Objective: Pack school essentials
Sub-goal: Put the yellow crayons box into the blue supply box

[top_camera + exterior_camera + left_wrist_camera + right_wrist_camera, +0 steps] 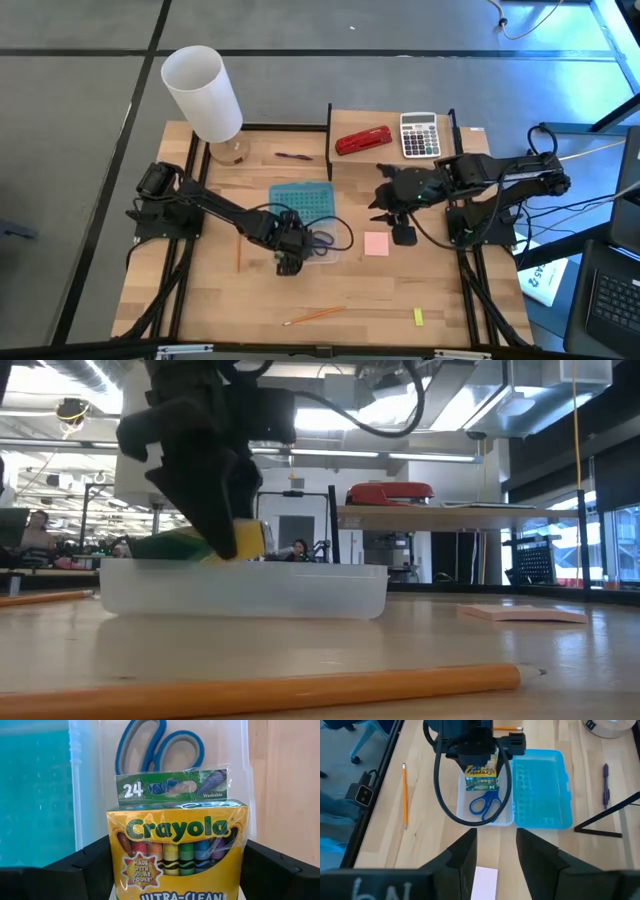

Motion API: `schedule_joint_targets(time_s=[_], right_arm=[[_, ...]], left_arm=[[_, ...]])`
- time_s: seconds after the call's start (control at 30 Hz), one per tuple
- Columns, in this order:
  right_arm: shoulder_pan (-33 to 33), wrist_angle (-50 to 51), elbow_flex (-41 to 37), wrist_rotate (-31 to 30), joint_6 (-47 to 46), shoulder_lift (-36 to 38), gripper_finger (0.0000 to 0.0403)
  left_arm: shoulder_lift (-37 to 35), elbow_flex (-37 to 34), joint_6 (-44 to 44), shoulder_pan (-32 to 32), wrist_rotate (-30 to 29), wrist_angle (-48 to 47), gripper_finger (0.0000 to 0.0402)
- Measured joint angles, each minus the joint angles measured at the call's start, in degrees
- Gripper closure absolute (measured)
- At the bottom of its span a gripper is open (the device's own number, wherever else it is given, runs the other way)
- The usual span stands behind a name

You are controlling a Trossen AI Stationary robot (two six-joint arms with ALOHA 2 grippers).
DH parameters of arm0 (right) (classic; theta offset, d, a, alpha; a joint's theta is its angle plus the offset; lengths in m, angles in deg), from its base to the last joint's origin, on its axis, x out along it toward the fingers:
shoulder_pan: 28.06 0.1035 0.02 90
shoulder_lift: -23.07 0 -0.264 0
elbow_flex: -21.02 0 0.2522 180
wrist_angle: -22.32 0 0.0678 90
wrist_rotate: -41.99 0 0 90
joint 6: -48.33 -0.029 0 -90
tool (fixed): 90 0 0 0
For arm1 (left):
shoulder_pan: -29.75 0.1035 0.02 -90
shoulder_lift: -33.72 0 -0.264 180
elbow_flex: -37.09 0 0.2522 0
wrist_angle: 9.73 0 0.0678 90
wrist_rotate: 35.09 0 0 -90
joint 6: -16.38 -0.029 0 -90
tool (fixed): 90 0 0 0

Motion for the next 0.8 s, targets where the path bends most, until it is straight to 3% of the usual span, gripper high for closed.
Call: schedule_joint_targets(time_s=[0.8], right_arm=[[0.0,-0.5,0.0,0.2,0.0,-0.3,0.0264]], left_arm=[[0.0,0.0,0.1,0.2,0.0,0.0,0.0076]])
